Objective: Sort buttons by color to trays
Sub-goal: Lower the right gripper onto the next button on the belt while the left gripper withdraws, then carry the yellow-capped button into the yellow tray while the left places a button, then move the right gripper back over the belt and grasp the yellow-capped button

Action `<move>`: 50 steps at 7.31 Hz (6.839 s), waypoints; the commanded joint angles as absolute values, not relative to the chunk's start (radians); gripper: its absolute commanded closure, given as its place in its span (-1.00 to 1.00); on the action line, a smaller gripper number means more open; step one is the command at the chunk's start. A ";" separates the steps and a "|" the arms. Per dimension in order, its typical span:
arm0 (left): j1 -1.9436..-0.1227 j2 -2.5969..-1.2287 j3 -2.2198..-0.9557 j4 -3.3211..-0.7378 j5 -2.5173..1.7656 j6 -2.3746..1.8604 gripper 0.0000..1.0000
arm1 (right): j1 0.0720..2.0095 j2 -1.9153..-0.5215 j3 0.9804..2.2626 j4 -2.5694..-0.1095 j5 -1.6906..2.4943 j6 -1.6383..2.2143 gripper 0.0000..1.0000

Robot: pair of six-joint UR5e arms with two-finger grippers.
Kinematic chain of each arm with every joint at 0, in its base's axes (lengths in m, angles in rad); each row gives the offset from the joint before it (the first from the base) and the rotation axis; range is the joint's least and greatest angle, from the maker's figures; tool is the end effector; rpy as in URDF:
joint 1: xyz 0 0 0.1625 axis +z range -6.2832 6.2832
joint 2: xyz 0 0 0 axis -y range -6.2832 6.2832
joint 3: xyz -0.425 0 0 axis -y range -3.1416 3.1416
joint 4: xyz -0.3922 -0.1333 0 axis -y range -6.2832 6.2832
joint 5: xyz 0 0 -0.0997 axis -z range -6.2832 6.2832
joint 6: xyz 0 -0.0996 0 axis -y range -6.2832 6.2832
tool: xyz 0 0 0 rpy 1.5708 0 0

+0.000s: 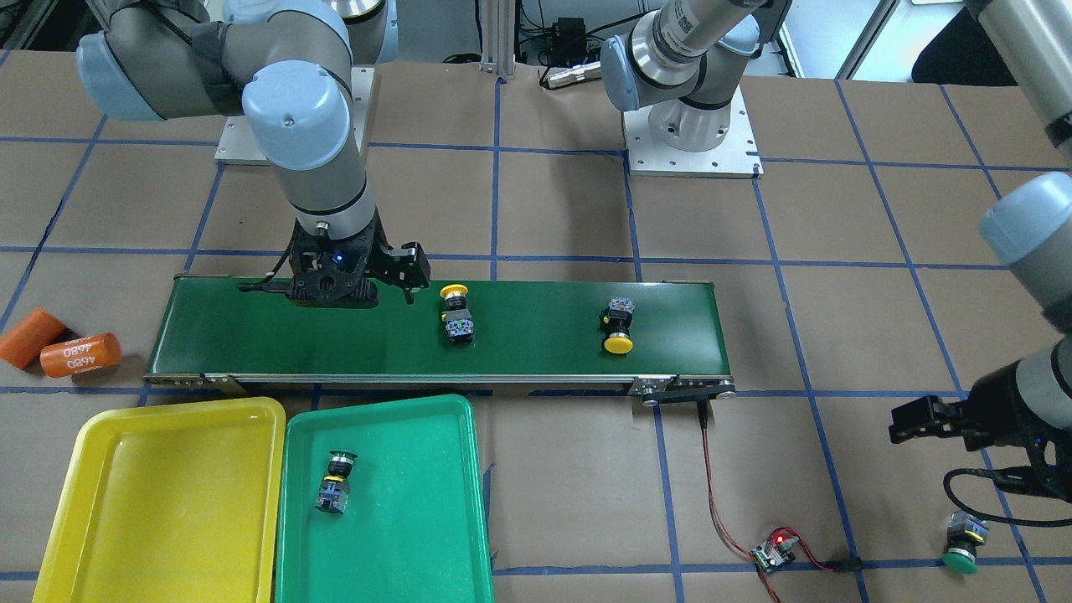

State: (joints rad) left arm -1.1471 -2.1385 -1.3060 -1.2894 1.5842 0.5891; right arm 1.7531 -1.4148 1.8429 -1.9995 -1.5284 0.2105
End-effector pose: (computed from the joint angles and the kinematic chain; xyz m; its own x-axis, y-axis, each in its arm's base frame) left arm 0.1677 -0.6927 0.3021 -0.9863 0.1648 0.0008 0.1647 0.9860 0.0253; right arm 0.2300 -0.4890 0.3201 -0.9987 0.0283 -0.0416 0.0280 0.9996 0.0083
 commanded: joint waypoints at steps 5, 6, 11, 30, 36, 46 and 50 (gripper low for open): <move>-1.055 -2.423 -1.146 -1.062 1.560 1.001 -1.00 | 1.818 -1.307 1.847 -2.063 -1.489 0.236 -1.00; -1.055 -2.437 -1.134 -1.060 1.536 1.003 -1.00 | 1.821 -1.301 1.848 -2.062 -1.491 0.238 -1.00; -1.072 -2.340 -1.205 -1.271 1.514 0.899 1.00 | 1.812 -1.269 1.842 -2.063 -1.513 0.236 1.00; -1.557 -1.730 -1.642 -1.386 1.590 -0.021 -1.00 | 1.290 -1.126 1.717 -2.359 -1.618 -0.463 -1.00; -1.536 -1.663 -1.537 -1.451 1.588 -0.015 -1.00 | 1.460 -1.399 1.732 -1.984 -1.555 -0.231 -1.00; -1.523 -1.664 -1.548 -1.437 1.589 -0.026 -1.00 | 1.805 -1.273 1.785 -2.029 -1.512 0.360 -1.00; -1.523 -1.663 -1.563 -1.437 1.586 -0.038 -1.00 | 1.805 -1.266 1.842 -2.020 -1.517 0.360 0.38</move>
State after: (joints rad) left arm -1.5228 -1.6643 -1.5527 -1.4374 1.5879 -0.0309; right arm 1.8050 -1.2660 1.8329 -2.0262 -1.5149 0.3604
